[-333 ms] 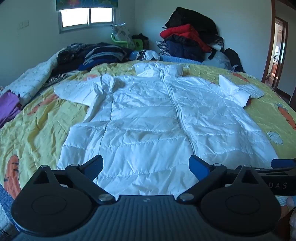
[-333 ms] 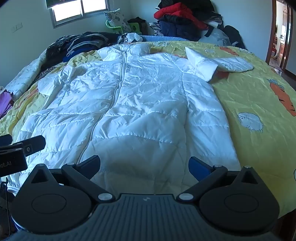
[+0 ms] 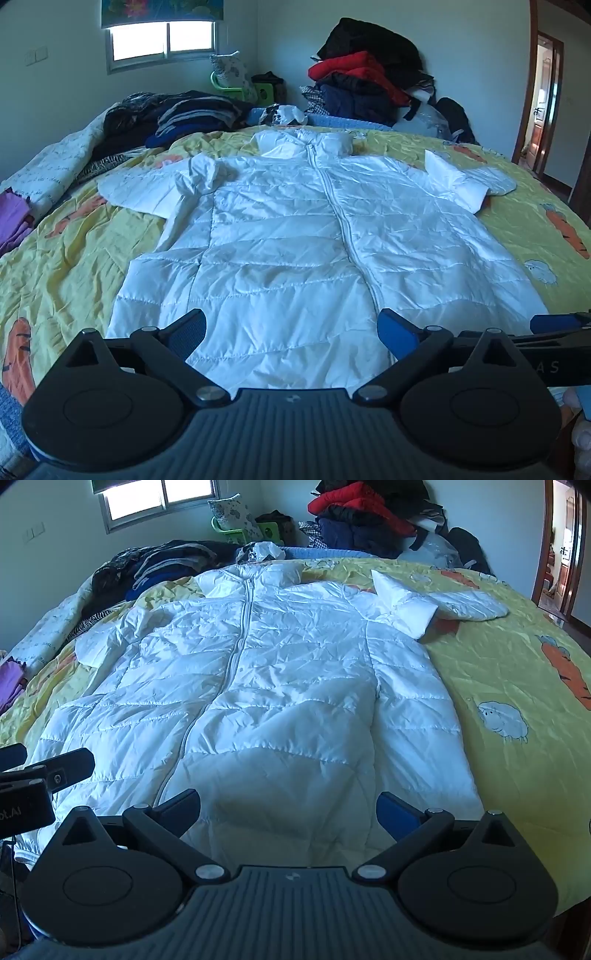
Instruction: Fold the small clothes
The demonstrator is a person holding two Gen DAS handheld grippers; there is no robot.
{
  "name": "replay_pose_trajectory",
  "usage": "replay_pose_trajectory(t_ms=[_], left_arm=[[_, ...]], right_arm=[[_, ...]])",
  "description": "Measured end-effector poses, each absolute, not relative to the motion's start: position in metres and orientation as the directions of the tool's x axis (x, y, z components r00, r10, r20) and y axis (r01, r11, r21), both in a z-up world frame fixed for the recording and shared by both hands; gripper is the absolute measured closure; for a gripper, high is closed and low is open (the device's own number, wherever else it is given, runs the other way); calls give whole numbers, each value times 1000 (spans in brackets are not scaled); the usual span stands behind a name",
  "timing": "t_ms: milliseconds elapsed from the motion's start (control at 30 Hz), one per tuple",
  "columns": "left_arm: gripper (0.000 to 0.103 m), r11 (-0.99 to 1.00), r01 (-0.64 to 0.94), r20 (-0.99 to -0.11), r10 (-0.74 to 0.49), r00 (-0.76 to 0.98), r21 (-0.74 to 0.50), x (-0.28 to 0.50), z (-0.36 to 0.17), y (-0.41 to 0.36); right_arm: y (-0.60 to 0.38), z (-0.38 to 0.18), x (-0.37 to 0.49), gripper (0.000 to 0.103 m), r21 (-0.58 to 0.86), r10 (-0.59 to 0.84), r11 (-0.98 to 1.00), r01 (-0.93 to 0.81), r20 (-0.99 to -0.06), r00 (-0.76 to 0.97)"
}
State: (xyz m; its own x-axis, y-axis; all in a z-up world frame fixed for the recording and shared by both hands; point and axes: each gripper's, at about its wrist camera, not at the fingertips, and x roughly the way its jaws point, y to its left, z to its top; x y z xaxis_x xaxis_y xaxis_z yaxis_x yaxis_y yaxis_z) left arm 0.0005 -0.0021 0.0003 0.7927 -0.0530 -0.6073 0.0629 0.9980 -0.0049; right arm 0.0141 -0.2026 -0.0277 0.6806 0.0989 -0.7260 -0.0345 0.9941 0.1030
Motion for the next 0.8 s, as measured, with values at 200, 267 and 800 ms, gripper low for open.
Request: replay_pose_trajectory(t_ms=[200,267,800], left_arm=[[3,996,90,-612,-72,788,-1,1,0,-7],[3,996,90,-614,-75,786,-7,2,0,-7],[3,997,71,-656,-47,753,10,18,-10,-5]], right_arm=[[-203,-29,16,0,106,102,994,-37,-726,679],[-203,-29,16,0,106,101,994,-35,-726,680],[-201,-35,27,0,115,110,993,-36,-744,660]])
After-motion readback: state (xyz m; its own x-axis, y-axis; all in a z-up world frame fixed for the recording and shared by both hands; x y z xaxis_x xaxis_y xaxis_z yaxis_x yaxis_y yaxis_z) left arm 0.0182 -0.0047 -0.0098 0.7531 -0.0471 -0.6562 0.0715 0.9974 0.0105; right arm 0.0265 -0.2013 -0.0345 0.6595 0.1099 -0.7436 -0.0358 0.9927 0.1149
